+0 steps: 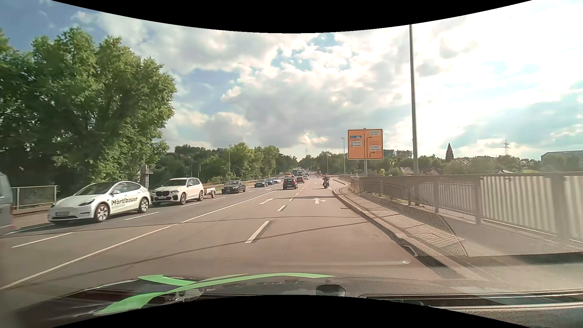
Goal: Follow the waypoints while adhering to traffic rules and regulations
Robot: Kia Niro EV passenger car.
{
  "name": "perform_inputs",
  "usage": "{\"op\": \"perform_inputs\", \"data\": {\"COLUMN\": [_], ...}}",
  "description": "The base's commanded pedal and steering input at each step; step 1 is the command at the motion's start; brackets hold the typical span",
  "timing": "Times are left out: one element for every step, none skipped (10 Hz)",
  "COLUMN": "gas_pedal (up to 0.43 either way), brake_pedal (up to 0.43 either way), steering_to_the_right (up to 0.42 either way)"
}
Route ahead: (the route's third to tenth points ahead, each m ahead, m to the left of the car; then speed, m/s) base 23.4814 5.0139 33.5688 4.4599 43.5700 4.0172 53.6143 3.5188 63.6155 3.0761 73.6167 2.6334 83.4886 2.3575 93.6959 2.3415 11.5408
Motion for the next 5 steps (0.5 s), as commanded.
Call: {"op": "perform_inputs", "data": {"gas_pedal": [0.189, 0.189, 0.189, 0.189, 0.189], "brake_pedal": [0.0, 0.0, 0.0, 0.0, 0.0], "steering_to_the_right": [0.017, 0.017, 0.016, 0.016, 0.016]}}
